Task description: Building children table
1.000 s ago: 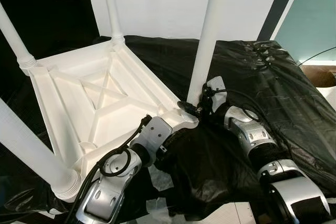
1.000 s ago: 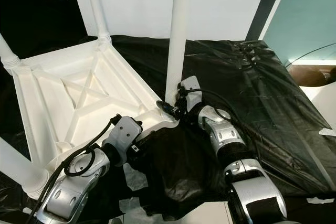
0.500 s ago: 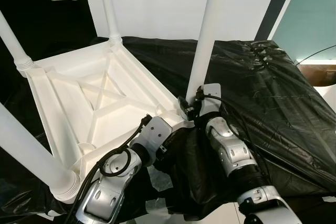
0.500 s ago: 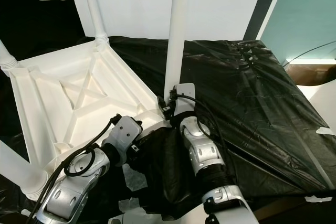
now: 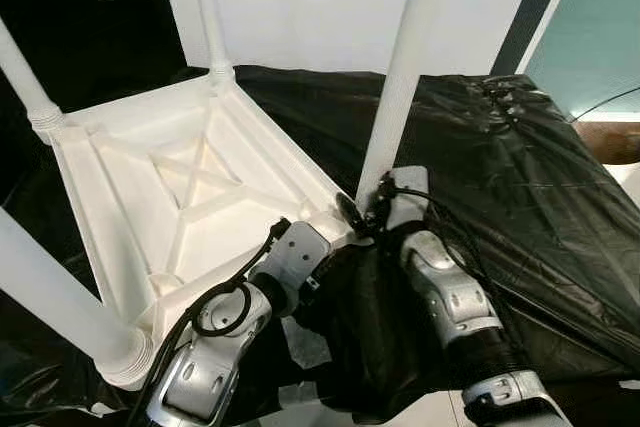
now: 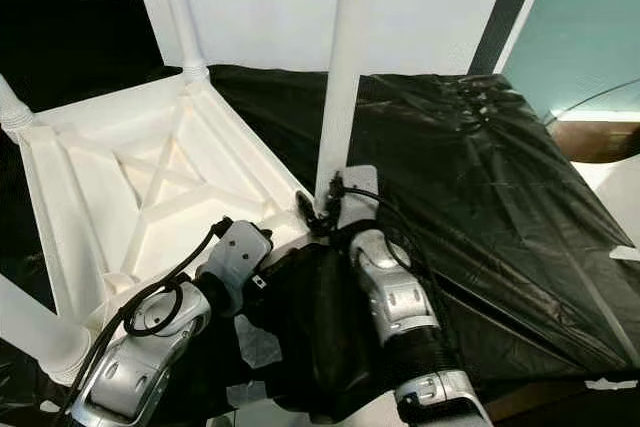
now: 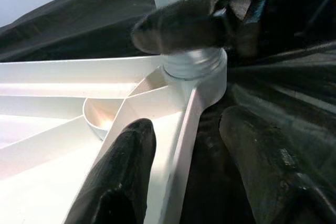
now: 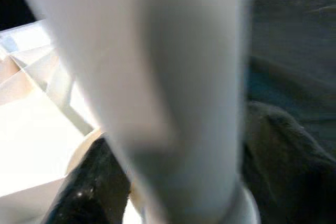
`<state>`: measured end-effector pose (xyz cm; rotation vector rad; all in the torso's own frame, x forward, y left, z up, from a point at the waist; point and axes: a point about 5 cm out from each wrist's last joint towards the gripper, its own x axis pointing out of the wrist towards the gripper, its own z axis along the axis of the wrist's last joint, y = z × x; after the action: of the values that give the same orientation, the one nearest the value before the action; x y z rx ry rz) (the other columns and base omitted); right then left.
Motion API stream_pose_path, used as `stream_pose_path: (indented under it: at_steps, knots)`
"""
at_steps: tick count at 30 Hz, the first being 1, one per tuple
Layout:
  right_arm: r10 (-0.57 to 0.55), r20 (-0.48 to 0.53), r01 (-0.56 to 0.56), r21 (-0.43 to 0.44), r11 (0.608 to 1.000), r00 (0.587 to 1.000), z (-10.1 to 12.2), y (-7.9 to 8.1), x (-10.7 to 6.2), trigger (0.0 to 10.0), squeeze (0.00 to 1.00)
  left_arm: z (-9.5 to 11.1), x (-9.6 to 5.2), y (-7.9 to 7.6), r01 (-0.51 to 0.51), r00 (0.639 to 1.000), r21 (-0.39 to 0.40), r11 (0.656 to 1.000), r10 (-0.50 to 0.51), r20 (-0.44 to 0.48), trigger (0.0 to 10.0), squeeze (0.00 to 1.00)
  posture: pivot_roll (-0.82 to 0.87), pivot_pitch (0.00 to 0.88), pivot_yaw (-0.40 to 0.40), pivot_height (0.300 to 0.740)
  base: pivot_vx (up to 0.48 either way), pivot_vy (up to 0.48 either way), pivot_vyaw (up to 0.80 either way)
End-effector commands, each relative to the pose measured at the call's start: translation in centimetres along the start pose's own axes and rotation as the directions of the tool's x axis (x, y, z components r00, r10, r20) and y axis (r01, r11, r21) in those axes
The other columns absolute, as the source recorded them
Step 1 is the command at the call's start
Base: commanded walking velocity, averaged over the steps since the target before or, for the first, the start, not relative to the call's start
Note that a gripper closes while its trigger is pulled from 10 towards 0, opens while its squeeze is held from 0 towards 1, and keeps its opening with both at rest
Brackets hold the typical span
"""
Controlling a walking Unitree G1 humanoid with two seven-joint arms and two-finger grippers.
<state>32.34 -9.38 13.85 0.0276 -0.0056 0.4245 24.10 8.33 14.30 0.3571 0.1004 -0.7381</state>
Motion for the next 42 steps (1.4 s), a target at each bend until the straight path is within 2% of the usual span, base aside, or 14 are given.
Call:
stream_pose_path:
  at_steps: [1,4,5,6,7,13,20,24,26,27,29,30,39,42]
  knots:
    - [0.034,0.02,-0.034,0.017,0.999,0.999,0.1,-1.0,-0.8,10.0,1.0,0.1,0.0,0.1,-0.027,1.0,0.003,1.0,0.027,0.002,10.0,0.0,0.12,0.034,-0.076,0.74,0.0,0.0,0.0]
    - [0.065,0.023,-0.065,0.007,0.998,0.998,0.1,-1.7,-1.1,10.0,1.0,0.1,-0.1,0.1,-0.029,1.0,0.003,1.0,0.029,0.002,10.0,0.0,0.12,0.031,-0.076,0.74,0.0,0.0,0.0]
    - [0.085,0.022,-0.085,0.0,0.996,0.996,0.1,-2.4,-1.3,10.0,0.5,0.1,-0.1,0.1,-0.029,1.0,0.003,1.0,0.029,0.002,10.0,0.0,0.12,0.028,-0.076,0.74,0.0,0.0,0.0]
    - [0.085,0.022,-0.085,0.0,0.996,0.996,0.1,-2.4,-1.3,10.0,0.5,0.1,-0.1,0.1,-0.029,1.0,0.003,1.0,0.029,0.002,10.0,0.0,0.12,0.028,-0.076,0.74,0.0,0.0,0.0]
    - [0.104,0.02,-0.103,-0.007,0.995,0.994,0.1,-3.0,-1.4,10.0,0.0,0.0,-0.1,0.2,-0.029,1.0,0.003,1.0,0.029,0.002,10.0,0.0,0.12,0.028,-0.076,0.74,0.0,0.0,0.0]
    - [0.286,-0.02,-0.287,-0.073,0.955,0.958,0.6,-3.7,-0.7,10.0,0.0,0.0,0.0,0.3,-0.027,1.0,0.007,1.0,0.027,0.003,10.0,0.0,0.11,0.013,-0.076,0.74,0.0,0.0,0.0]
    - [0.388,-0.06,-0.392,-0.104,0.914,0.92,1.1,-3.3,0.5,10.0,0.0,0.1,0.2,0.3,-0.027,1.0,0.009,1.0,0.026,0.007,10.0,0.0,0.12,0.0,-0.077,0.74,0.0,0.0,0.0]
    - [0.482,-0.124,-0.496,-0.155,0.854,0.868,1.1,-2.9,1.8,10.0,0.0,0.1,0.3,0.4,-0.03,1.0,0.018,0.999,0.03,0.01,10.0,0.0,0.13,0.0,-0.082,0.74,0.0,0.0,0.0]
    - [0.49,-0.128,-0.505,-0.156,0.849,0.863,1.0,-2.9,1.8,10.0,0.0,0.1,0.3,0.5,-0.031,0.999,0.019,0.999,0.03,0.01,10.0,0.0,0.13,0.0,-0.082,0.74,0.0,0.0,0.0]
    - [0.508,-0.15,-0.528,-0.161,0.834,0.848,0.9,-2.7,2.2,2.2,0.0,0.3,0.3,0.5,-0.035,0.999,0.023,0.999,0.035,0.013,10.0,0.0,0.14,0.0,-0.088,0.74,0.0,0.0,0.0]
    - [0.513,-0.16,-0.535,-0.167,0.828,0.843,0.9,-2.7,2.3,2.2,0.0,0.3,0.3,0.5,-0.037,0.999,0.024,0.999,0.036,0.015,10.0,0.0,0.14,0.0,-0.088,0.74,0.0,0.0,0.0]
    - [0.519,-0.171,-0.544,-0.162,0.823,0.837,0.8,-2.7,2.4,0.0,0.0,0.3,0.3,0.6,-0.039,0.999,0.023,0.999,0.038,0.016,10.0,0.0,0.14,0.0,-0.092,0.74,0.0,0.0,0.0]
    - [0.503,-0.191,-0.529,-0.124,0.84,0.843,0.6,-3.2,2.6,0.0,0.0,0.2,0.0,0.4,-0.047,0.999,0.02,0.999,0.047,0.01,10.0,0.0,0.15,0.0,-0.1,0.74,0.0,0.0,0.0]
    - [0.421,-0.206,-0.455,-0.162,0.876,0.884,0.1,-3.4,2.8,0.0,0.0,0.1,0.1,0.3,-0.046,0.999,0.014,0.999,0.046,0.008,10.0,0.0,0.15,0.0,-0.102,0.74,0.0,0.0,0.0]
